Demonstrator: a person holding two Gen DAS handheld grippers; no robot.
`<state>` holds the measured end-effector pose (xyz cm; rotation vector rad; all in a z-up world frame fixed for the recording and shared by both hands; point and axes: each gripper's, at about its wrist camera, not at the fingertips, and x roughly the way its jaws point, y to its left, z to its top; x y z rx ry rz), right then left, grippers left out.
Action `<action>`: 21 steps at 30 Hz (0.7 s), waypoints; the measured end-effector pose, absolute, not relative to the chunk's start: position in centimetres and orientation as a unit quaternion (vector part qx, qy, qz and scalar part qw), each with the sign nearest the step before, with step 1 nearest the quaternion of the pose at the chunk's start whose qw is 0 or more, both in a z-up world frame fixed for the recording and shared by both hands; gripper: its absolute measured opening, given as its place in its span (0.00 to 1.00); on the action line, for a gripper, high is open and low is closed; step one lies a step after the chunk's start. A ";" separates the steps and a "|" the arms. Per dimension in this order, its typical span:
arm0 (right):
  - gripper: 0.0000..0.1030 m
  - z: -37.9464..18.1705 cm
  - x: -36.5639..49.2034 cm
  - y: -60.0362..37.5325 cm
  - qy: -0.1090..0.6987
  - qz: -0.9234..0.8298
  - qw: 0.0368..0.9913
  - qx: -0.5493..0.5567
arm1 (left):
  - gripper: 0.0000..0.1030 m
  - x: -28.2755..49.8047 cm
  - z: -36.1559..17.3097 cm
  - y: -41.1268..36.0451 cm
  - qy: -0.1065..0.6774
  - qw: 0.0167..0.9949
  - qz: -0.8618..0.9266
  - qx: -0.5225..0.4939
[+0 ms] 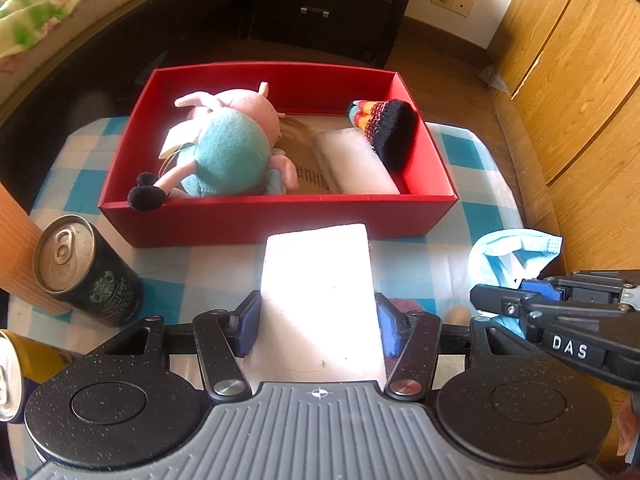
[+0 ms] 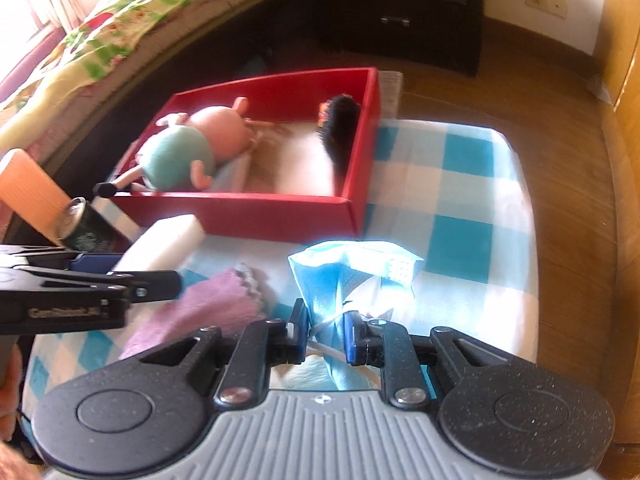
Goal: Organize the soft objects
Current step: 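Lift the sponge and mask and carry both tools over the red box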
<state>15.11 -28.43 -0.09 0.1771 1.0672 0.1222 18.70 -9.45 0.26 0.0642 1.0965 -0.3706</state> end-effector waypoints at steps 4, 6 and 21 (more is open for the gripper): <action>0.00 0.4 14.3 -27.4 0.503 0.074 0.857 0.082 | 0.56 17.9 0.6 -9.2 0.514 0.839 -0.174 0.034; 0.00 0.8 13.8 -27.0 0.500 0.080 0.858 0.082 | 0.56 17.5 0.6 -9.1 0.515 0.838 -0.176 0.032; 0.00 6.5 11.6 -25.7 0.423 0.120 0.890 0.118 | 0.57 16.4 5.8 -7.8 0.456 0.870 -0.188 -0.002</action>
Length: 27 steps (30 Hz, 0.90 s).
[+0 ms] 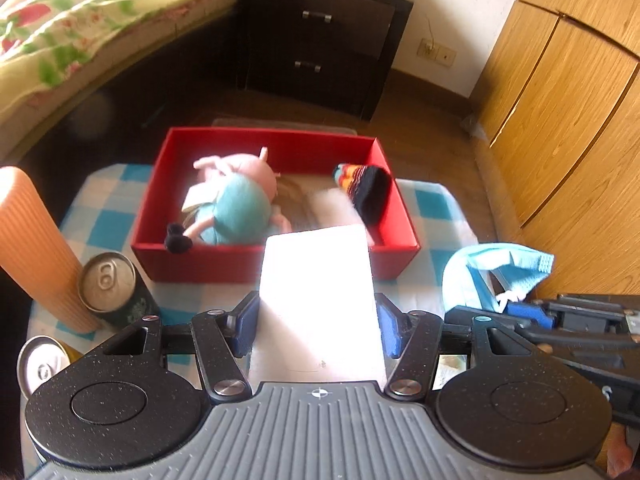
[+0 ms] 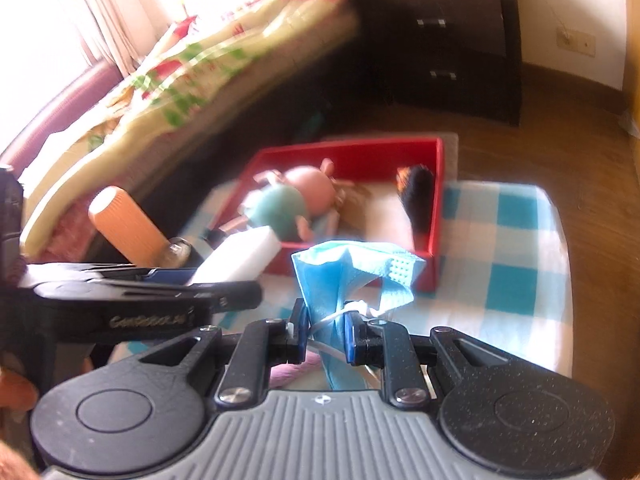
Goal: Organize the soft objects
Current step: 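Lift the sponge and mask and carry both tools over the red box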
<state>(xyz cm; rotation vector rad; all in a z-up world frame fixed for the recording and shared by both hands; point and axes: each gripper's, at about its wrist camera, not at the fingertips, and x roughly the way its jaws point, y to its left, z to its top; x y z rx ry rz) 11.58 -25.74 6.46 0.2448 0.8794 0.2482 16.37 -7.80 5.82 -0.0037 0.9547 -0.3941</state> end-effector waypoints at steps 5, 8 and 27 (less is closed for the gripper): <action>0.00 6.7 10.4 -25.1 0.422 0.119 0.892 0.109 | 0.57 15.2 5.4 -7.8 0.460 0.868 -0.187 0.004; 0.00 7.0 10.0 -24.7 0.416 0.119 0.896 0.105 | 0.57 14.4 5.6 -7.7 0.455 0.870 -0.189 0.009; 0.00 8.2 14.7 -25.1 0.369 0.090 0.919 0.107 | 0.57 18.3 6.9 -8.5 0.425 0.890 -0.167 -0.013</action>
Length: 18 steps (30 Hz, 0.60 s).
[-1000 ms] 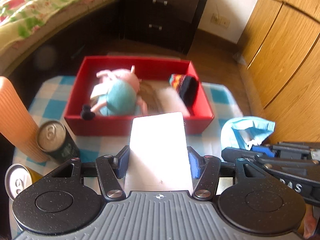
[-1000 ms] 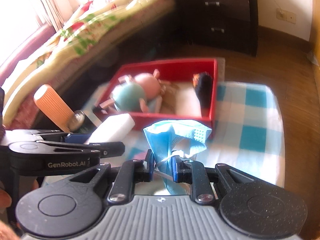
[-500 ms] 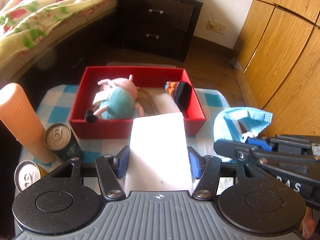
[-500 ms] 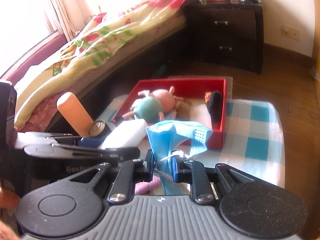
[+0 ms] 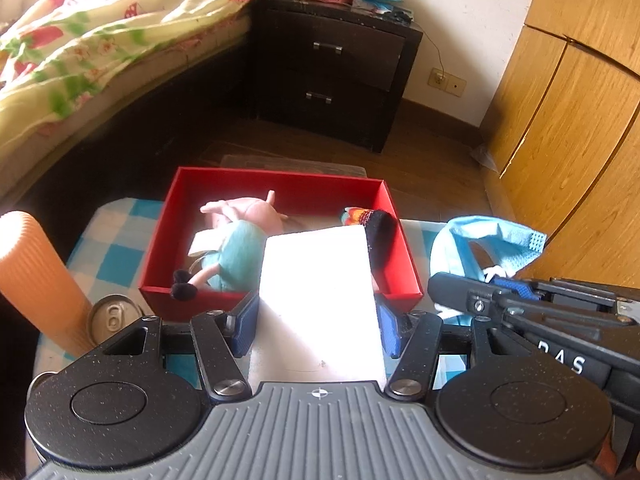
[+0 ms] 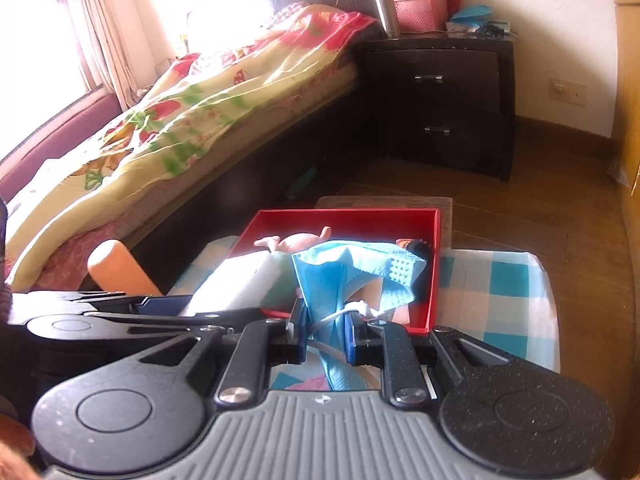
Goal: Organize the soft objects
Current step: 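Lift the sponge and mask and carry both tools over the red box, then open both tools to drop the sponge and mask into the red box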
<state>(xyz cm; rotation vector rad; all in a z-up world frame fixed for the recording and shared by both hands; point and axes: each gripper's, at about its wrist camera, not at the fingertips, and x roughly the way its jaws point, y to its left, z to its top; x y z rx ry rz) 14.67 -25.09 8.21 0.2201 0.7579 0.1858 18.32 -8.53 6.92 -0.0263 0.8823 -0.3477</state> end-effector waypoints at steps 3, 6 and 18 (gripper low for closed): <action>0.00 8.2 15.6 -25.3 0.365 0.087 0.920 0.109 | 0.57 19.0 7.0 -8.5 0.421 0.892 -0.163 -0.015; 0.00 8.2 16.5 -25.3 0.362 0.087 0.922 0.110 | 0.57 19.8 7.2 -8.4 0.415 0.896 -0.159 -0.014; 0.00 6.4 20.2 -25.4 0.375 0.077 0.918 0.106 | 0.57 23.7 6.4 -8.7 0.414 0.900 -0.135 -0.012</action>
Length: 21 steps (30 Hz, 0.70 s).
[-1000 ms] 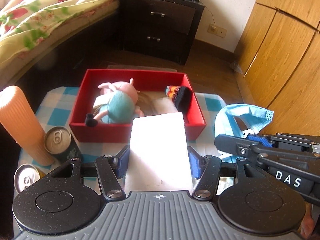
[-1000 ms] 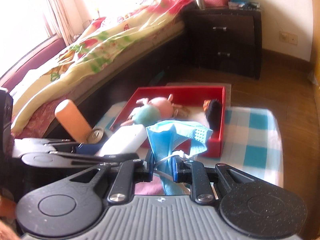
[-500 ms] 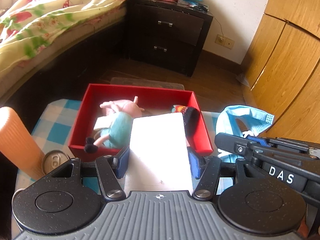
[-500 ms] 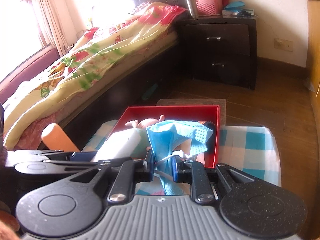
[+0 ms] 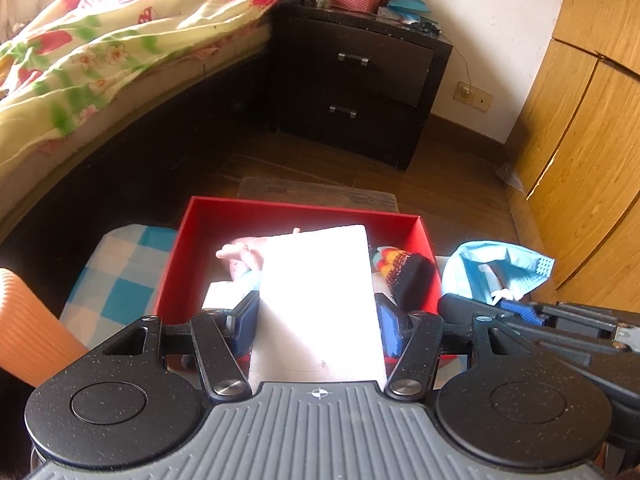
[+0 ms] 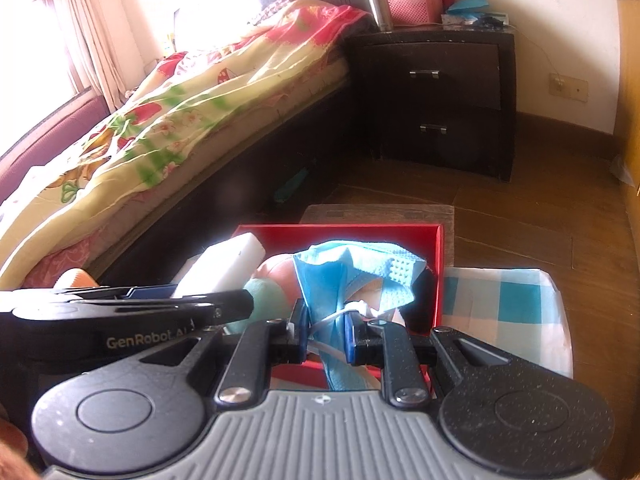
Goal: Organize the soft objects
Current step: 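Open both tools to drop the sponge and mask into the red box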
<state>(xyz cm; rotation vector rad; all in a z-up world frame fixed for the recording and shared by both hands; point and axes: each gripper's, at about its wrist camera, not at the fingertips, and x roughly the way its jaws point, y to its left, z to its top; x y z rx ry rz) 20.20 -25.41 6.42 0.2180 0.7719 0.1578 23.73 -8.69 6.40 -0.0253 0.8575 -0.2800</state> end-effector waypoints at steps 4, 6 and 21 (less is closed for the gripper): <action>0.00 6.1 21.3 -25.7 0.377 0.069 0.917 0.107 | 0.58 24.7 6.0 -8.8 0.414 0.901 -0.127 -0.009; 0.00 6.0 22.0 -25.7 0.376 0.069 0.918 0.108 | 0.58 25.1 5.9 -8.9 0.412 0.904 -0.118 -0.005; 0.00 2.8 25.8 -26.1 0.381 0.069 0.915 0.111 | 0.60 29.4 3.6 -9.8 0.416 0.904 -0.105 0.000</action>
